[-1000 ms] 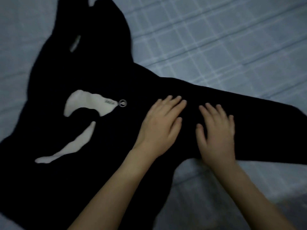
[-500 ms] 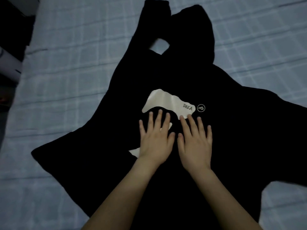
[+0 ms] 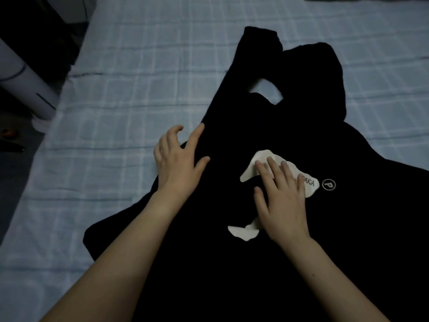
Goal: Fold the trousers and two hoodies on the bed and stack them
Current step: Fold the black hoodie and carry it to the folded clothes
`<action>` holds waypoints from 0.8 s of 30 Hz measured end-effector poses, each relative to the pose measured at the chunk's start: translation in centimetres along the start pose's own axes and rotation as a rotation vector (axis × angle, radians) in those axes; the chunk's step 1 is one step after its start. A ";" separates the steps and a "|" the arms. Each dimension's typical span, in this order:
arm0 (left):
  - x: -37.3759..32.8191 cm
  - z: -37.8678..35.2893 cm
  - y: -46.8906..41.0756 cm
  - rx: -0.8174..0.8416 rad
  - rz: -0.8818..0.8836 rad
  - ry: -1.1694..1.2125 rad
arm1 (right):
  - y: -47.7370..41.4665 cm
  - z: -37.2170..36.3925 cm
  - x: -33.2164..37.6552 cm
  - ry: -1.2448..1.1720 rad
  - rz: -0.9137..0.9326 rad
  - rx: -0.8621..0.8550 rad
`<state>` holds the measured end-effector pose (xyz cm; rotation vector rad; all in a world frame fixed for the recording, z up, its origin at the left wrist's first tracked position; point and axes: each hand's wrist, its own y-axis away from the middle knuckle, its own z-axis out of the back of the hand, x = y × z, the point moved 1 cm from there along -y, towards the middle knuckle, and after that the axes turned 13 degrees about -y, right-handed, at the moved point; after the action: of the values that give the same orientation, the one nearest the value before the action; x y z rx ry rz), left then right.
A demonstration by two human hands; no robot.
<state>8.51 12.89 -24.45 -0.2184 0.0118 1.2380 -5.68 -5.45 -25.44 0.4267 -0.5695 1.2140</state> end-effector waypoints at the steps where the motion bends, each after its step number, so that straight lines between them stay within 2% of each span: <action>1: 0.1 -0.3 -0.3 0.029 0.035 0.082 | -0.2 -0.5 0.0 0.009 -0.001 0.020; 3: 0.4 -0.9 -1.0 0.120 0.053 0.269 | -0.2 -1.3 -0.4 0.040 -0.018 0.078; 4: 0.4 -0.7 -1.4 0.110 0.034 0.318 | -0.1 -1.5 -0.6 0.057 -0.026 0.096; 6: 1.1 0.2 -2.7 -0.016 0.063 0.411 | -0.2 -1.3 -0.6 0.069 -0.034 0.086; 8: 2.4 1.3 -3.4 -0.110 0.179 0.494 | -0.6 -0.9 0.1 0.069 -0.014 0.042; 9: 3.0 1.5 -3.5 -0.090 0.241 0.514 | -0.9 -0.6 0.4 0.069 -0.008 0.031; 11: 3.5 1.2 -3.0 0.090 0.312 0.523 | -1.8 -0.4 0.8 0.074 -0.018 0.038; 13: 3.2 0.5 -2.3 0.214 0.253 0.530 | -2.6 -0.3 0.9 0.075 -0.037 0.040; 15: 2.7 0.5 -2.7 0.173 0.212 0.573 | -3.8 -0.2 1.1 0.052 -0.002 -0.015; 18: 2.3 0.2 -5.4 0.097 0.289 0.660 | -6.8 -0.4 1.8 0.051 0.102 -0.103; 21: 1.2 -0.7 -8.9 0.210 0.295 0.757 | -10.4 -0.7 1.1 0.115 0.106 -0.144; 24: -0.3 -1.7 -12.3 0.282 0.222 0.786 | -12.1 -1.6 -1.3 0.191 0.058 -0.060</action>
<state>20.16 8.51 -24.08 -0.4539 0.9039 1.2845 5.83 -9.10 -27.63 0.2418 -0.4548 1.2737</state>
